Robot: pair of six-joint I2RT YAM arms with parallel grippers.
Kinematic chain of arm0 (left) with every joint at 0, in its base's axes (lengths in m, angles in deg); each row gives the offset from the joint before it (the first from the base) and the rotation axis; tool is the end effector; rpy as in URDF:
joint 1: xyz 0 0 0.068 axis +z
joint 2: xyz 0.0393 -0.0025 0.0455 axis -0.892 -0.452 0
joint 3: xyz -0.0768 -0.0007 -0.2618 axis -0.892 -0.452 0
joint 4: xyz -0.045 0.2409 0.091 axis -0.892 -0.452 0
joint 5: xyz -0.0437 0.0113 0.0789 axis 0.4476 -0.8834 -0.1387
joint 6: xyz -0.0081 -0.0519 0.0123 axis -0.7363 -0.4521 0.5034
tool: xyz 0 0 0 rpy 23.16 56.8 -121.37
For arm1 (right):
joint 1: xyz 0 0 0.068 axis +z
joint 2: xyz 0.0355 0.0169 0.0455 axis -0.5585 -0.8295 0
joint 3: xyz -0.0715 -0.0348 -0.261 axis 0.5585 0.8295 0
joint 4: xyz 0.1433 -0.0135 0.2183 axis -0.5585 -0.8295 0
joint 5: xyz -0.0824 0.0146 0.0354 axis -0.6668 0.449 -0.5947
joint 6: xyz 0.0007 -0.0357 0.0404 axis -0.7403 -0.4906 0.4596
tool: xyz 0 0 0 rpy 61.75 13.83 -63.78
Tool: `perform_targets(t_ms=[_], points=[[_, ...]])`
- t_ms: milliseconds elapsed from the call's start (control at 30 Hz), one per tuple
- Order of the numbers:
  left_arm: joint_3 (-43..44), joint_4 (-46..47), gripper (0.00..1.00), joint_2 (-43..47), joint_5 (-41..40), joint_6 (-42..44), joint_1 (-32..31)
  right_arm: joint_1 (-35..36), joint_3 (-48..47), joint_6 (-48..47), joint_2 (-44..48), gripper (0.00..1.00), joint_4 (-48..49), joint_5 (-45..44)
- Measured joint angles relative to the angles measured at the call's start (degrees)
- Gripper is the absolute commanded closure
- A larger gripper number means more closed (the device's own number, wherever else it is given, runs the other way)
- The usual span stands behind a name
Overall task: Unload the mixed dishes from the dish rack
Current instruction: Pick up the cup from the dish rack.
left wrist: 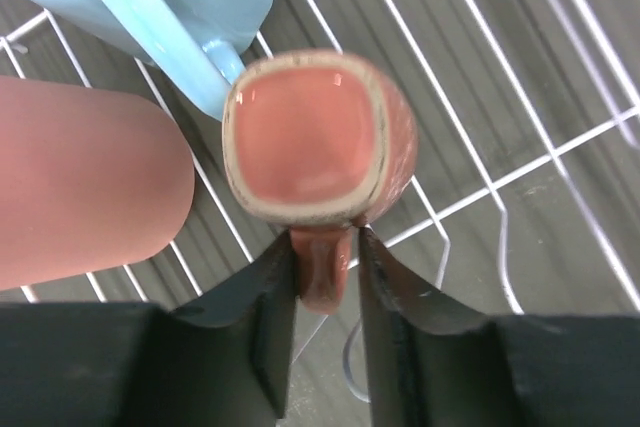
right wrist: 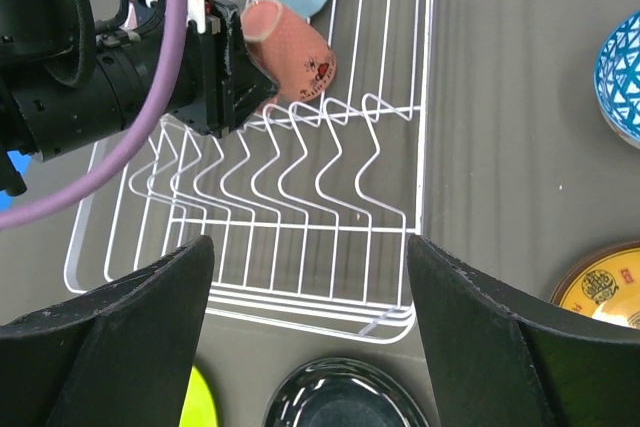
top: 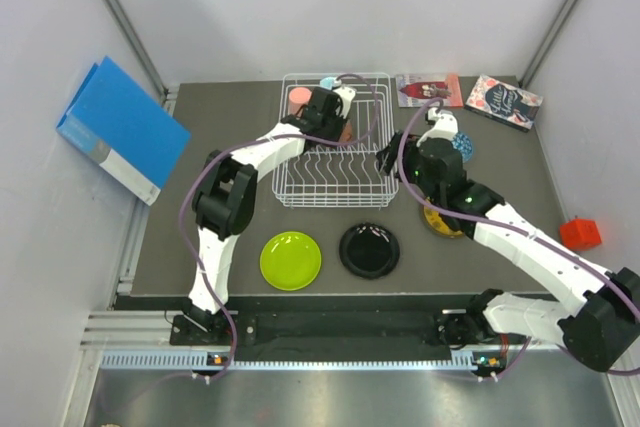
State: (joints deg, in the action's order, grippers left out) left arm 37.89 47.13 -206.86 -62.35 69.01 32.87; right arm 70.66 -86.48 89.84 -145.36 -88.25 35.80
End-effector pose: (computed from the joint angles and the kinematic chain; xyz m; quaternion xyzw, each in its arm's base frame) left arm 0.4338 -0.2510 0.2172 0.2463 0.8712 -0.0788 0.4172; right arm 0.2133 0.1442 0.3176 0.0634 0.8138 0.2035 0.5406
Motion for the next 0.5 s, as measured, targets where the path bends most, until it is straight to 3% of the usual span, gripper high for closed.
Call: perform_targets(t_ms=[100, 233, 500], points=[[-1.0, 0.2, 0.87, 0.0, -1.3, 0.2, -0.3, 0.0, 0.1, 0.0, -0.6, 0.23, 0.0, 0.0], [-1.2, 0.5, 1.00, 0.0, -1.8, 0.3, -0.4, 0.0, 0.3, 0.0, -0.9, 0.23, 0.0, 0.0], [-2.2, 1.9, 1.00, 0.3, -3.0, 0.0, -0.5, 0.0, 0.3, 0.0, -0.9, 0.23, 0.0, 0.0]])
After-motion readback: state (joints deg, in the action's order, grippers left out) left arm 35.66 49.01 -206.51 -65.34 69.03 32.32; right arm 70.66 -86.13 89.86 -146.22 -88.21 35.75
